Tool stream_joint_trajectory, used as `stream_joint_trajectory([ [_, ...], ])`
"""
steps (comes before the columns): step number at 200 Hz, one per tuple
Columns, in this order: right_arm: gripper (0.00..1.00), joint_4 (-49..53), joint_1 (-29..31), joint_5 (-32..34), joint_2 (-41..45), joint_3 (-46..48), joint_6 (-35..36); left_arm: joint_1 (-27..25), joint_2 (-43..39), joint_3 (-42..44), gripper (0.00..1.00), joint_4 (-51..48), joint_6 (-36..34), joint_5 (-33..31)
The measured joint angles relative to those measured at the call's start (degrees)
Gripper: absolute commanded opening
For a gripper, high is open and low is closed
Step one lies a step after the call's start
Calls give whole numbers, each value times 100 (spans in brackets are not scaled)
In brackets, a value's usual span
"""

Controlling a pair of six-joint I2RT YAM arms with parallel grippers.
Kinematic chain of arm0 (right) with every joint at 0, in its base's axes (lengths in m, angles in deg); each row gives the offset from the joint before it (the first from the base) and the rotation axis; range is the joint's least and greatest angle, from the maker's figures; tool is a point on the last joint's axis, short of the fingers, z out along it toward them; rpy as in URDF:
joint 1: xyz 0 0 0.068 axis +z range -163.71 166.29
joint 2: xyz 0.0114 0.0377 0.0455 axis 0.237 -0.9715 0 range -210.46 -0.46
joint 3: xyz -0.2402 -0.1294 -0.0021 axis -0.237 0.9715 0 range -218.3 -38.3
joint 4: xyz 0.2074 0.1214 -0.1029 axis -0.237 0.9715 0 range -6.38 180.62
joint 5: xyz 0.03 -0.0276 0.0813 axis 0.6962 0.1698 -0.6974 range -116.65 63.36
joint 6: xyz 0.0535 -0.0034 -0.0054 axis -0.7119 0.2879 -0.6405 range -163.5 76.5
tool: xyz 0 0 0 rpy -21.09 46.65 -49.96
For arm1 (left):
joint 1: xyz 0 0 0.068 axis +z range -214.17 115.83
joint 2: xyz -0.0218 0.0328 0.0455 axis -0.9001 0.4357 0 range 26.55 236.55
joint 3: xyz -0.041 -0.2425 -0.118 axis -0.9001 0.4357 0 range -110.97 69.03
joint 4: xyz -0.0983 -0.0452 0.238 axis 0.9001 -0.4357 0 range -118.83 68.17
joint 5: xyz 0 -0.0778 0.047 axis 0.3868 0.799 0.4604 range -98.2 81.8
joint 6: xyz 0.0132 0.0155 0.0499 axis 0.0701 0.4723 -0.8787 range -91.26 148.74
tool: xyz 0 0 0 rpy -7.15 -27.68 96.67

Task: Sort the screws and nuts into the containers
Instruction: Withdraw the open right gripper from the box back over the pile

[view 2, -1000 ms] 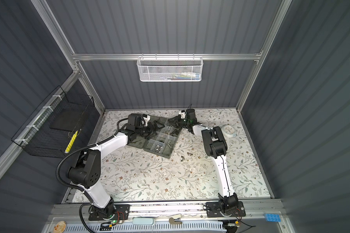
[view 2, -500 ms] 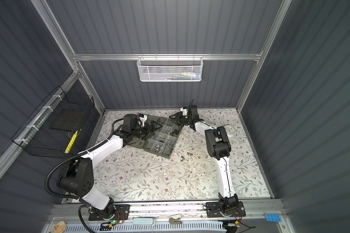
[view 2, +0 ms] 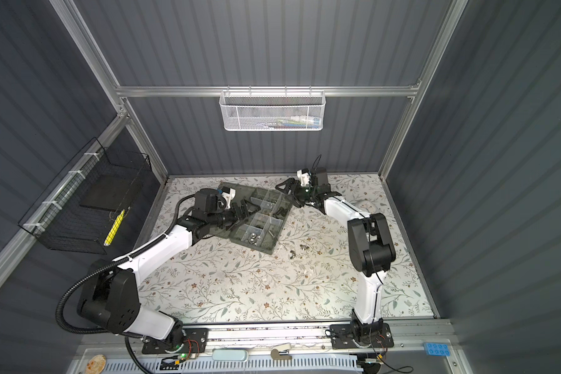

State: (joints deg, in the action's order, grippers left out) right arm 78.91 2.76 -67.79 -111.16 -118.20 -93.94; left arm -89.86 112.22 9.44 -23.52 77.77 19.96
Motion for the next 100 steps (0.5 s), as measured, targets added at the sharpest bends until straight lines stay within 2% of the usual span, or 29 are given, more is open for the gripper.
stream_joint_trajectory([
  [54,99,927,2,763,1421,1233,918,-592,-72,302,100,199,50,-197],
  [100,99,1641,39,1543,2354,2129,1423,-866,-192,717,100,501,219,-334],
])
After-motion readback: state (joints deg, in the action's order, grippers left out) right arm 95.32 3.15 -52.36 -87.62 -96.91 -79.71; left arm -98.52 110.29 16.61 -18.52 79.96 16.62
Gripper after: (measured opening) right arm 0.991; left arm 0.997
